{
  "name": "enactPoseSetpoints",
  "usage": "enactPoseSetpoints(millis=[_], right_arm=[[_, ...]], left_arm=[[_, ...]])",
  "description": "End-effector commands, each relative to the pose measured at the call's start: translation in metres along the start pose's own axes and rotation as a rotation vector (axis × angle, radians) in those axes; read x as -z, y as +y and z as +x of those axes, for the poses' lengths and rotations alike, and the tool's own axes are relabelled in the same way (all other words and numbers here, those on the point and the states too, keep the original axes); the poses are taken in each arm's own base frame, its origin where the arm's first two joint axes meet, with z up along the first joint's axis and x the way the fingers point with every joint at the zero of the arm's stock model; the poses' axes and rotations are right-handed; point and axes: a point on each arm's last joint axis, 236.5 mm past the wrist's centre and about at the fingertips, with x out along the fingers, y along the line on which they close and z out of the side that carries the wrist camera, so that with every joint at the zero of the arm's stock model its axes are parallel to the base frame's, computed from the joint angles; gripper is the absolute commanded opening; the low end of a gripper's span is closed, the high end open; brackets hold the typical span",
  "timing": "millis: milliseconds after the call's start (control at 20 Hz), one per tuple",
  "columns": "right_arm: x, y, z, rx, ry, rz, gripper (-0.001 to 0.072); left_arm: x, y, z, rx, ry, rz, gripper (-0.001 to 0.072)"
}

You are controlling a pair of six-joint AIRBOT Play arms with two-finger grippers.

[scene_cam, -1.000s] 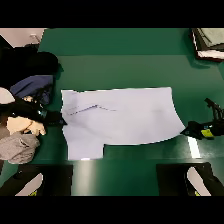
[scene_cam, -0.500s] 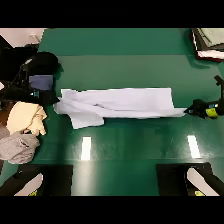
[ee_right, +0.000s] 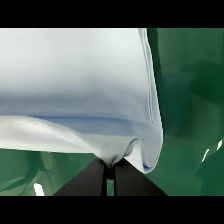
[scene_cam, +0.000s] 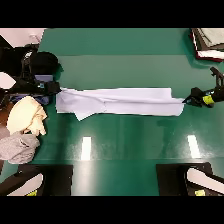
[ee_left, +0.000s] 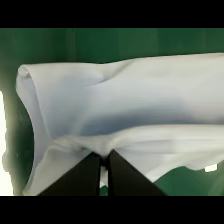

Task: Fold the shirts.

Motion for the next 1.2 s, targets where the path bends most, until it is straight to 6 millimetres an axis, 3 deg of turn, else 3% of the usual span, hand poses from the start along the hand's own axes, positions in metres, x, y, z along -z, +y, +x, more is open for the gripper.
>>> enactPoseSetpoints(millis=[0, 300, 350, 400, 450, 500, 600, 700, 750, 800, 850, 1000, 1050, 1100, 1150], right_arm=[[-0.018, 0.015, 0.016, -0.001, -0.005, -0.054, 0.0010], [-0.049, 0.051, 0.047, -0.012, -0.003, -0.131, 0.0013], [-0.054, 0.054, 0.052, -0.013, -0.003, -0.123, 0.0049], [-0.061, 0.055, 0.056, -0.014, -0.009, -0.126, 0.0306], [-0.070, 0.059, 0.059, -0.030, -0.021, -0.122, 0.0569], [-0.076, 0.068, 0.058, -0.065, -0.030, -0.113, 0.0586], [-0.085, 0.072, 0.047, -0.096, -0.047, -0.110, 0.0584], [-0.076, 0.060, 0.036, -0.099, 0.004, -0.132, 0.0574], [-0.067, 0.050, 0.033, -0.101, 0.041, -0.130, 0.0574], [-0.059, 0.038, 0.033, -0.104, 0.074, -0.116, 0.0574], [-0.053, 0.026, 0.035, -0.105, 0.091, -0.092, 0.0574], [-0.041, -0.005, 0.048, -0.136, 0.091, -0.016, 0.0570], [-0.041, -0.010, 0.053, -0.156, 0.073, 0.005, 0.0507], [-0.042, -0.014, 0.057, -0.175, 0.052, 0.017, 0.0386], [-0.043, -0.017, 0.060, -0.191, 0.034, 0.029, 0.0375]], left_arm=[[-0.005, 0.007, 0.012, -0.011, -0.011, -0.010, 0.0026], [-0.012, 0.009, 0.013, -0.020, -0.041, -0.008, 0.0027], [-0.014, 0.009, 0.013, -0.021, -0.048, -0.013, 0.0055], [-0.017, 0.010, 0.013, -0.022, -0.061, -0.032, 0.0371], [-0.020, 0.010, 0.012, -0.022, -0.075, -0.060, 0.0617], [-0.022, 0.010, 0.012, -0.023, -0.085, -0.074, 0.0640], [-0.022, 0.009, 0.010, -0.020, -0.083, -0.075, 0.0639], [-0.012, 0.004, 0.007, -0.010, -0.027, -0.069, 0.0638], [-0.003, 0.003, 0.007, -0.006, 0.010, -0.069, 0.0508], [0.005, 0.002, 0.007, -0.002, 0.048, -0.068, 0.0230], [0.011, 0.001, 0.007, 0.001, 0.072, -0.061, 0.0042], [0.023, -0.004, 0.005, 0.020, 0.121, -0.053, 0.0027], [0.025, -0.005, 0.005, 0.025, 0.131, -0.054, 0.0027], [0.026, -0.007, 0.005, 0.031, 0.135, -0.058, 0.0027], [0.026, -0.007, 0.005, 0.031, 0.134, -0.059, 0.0027]])
